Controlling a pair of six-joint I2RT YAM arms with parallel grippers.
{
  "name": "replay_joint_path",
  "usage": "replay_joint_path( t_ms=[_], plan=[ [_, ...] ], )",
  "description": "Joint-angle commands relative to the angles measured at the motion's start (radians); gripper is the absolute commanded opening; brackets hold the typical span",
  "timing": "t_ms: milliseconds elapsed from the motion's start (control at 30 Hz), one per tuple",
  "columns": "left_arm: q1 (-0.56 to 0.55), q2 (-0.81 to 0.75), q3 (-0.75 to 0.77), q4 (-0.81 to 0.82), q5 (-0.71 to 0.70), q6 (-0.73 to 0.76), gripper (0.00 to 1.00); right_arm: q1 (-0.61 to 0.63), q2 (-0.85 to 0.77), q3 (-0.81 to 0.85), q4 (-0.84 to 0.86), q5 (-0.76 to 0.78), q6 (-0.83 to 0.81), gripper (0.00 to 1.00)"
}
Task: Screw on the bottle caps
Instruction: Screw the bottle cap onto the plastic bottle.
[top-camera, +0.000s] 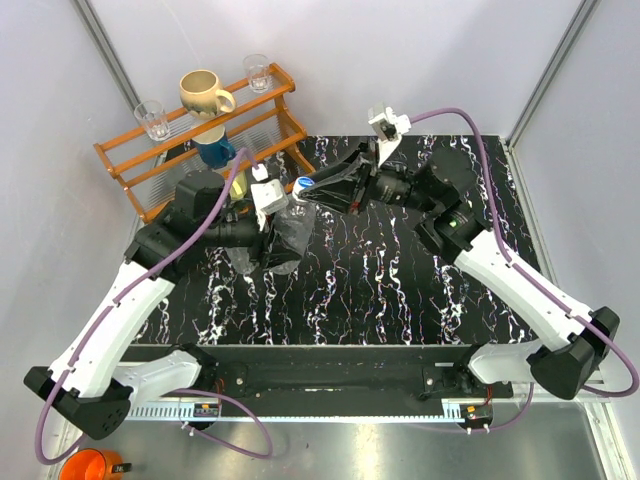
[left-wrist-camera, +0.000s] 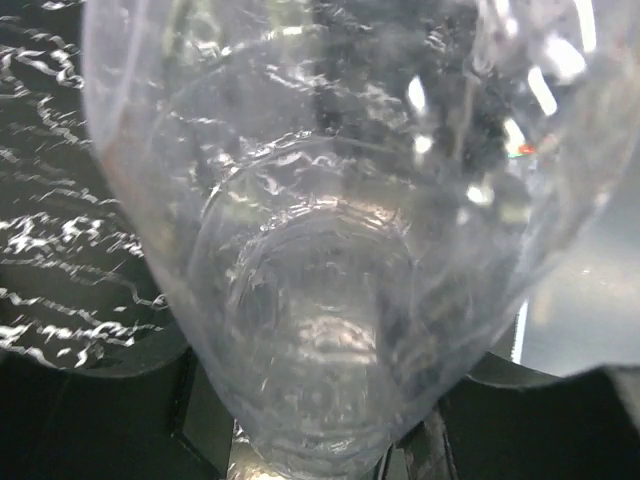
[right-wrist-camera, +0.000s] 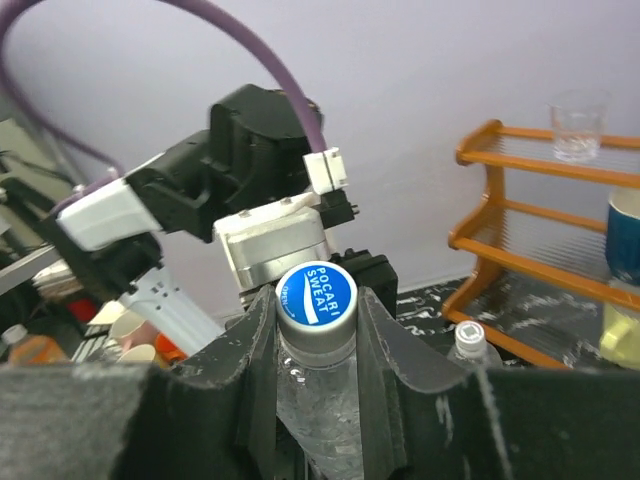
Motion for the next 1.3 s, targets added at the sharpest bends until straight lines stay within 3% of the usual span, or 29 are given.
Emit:
replay_joint_path(
  t_ms=[0, 300, 633, 800, 900, 1067, 1200, 1267],
  plan=[
    [0.008, 0.012, 0.041, 0.127, -0.333, 0.009, 0.0, 0.136, 0.03, 0.075, -0.297, 0.142, -0.052, 0.0],
    [0.008, -0.014, 0.006, 0.139, -0.526, 0.044, 0.0, 0.246, 0.055, 0.188, -0.59, 0.539, -0.083, 0.01],
    [0.008, -0.032, -0.013, 0.143, -0.563, 0.039, 0.0, 0.344, 0.006, 0.16, -0.666, 0.934, -0.034, 0.0],
    [0.008, -0.038, -0.005, 0.144, -0.579, 0.032, 0.0, 0.357, -0.016, 0.082, -0.663, 1.096, 0.078, 0.0],
    [0.007, -0.044, 0.009, 0.136, -0.605, 0.041, 0.08, 0.358, -0.031, 0.037, -0.647, 1.165, 0.145, 0.0],
    [0.008, -0.054, 0.009, 0.116, -0.606, 0.048, 0.09, 0.357, -0.004, 0.063, -0.63, 1.158, 0.141, 0.08],
    [0.007, -0.07, 0.001, 0.096, -0.506, 0.047, 0.09, 0.357, -0.004, 0.106, -0.586, 1.101, 0.042, 0.3],
    [0.008, -0.075, -0.001, 0.079, -0.407, 0.047, 0.09, 0.357, -0.022, 0.129, -0.58, 1.096, 0.012, 0.5]
  ],
)
